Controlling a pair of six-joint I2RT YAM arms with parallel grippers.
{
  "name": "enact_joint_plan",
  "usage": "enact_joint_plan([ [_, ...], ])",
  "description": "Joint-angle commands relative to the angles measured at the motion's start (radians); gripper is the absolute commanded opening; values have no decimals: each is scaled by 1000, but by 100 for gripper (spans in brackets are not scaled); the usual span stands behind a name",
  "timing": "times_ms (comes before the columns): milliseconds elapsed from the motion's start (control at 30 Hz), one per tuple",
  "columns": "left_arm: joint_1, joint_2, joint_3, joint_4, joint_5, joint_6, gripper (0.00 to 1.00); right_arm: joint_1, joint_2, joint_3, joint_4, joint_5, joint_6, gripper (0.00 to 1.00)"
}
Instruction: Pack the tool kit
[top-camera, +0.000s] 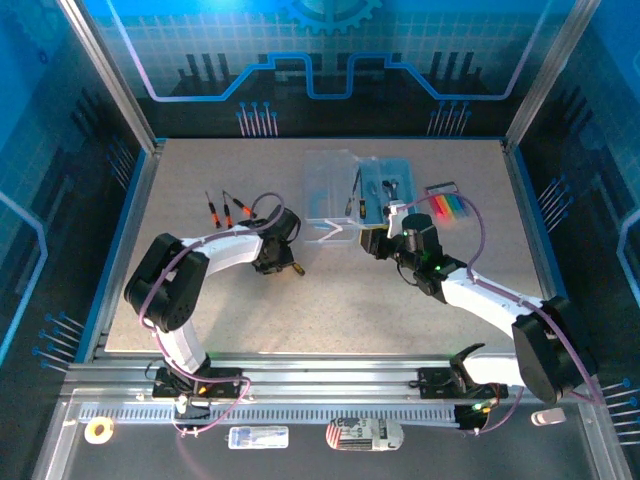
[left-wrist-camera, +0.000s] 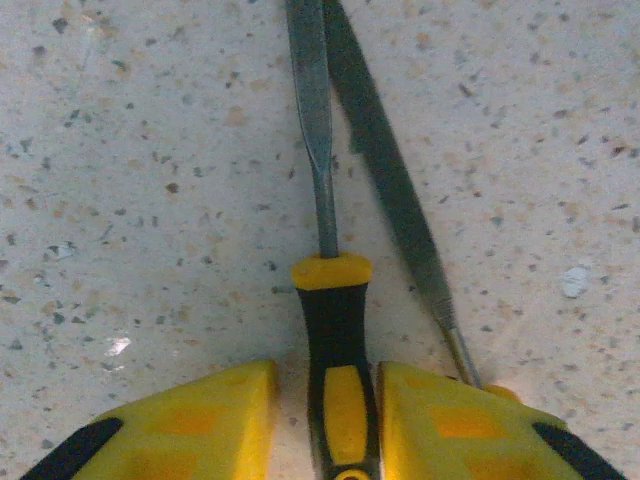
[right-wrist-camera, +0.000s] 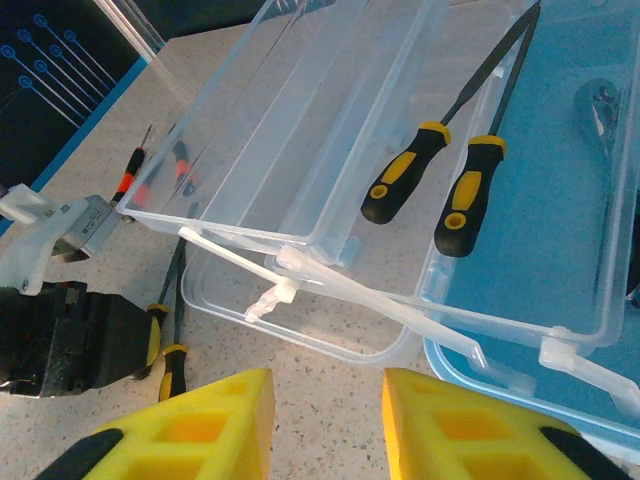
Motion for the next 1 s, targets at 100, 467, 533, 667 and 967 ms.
enact_joint_plan([
  [100,7,-25,-54,-8,-51,-13,24,12,-1,-3,28,11,8,35],
  [467,10,-100,-126,-12,-81,47,13,17,-20,-4,20,8,10,35],
  [533,10,-124,-136,-19,-79,59,13,17,-22,-4,20,7,12,35],
  [667,10,-161,-151,-39,-71,72,14,17,-26,-6,19,8,12,35],
  [967,7,-262,-161,-67,-40,116,14,18,-3,3,26,-31,14,37],
])
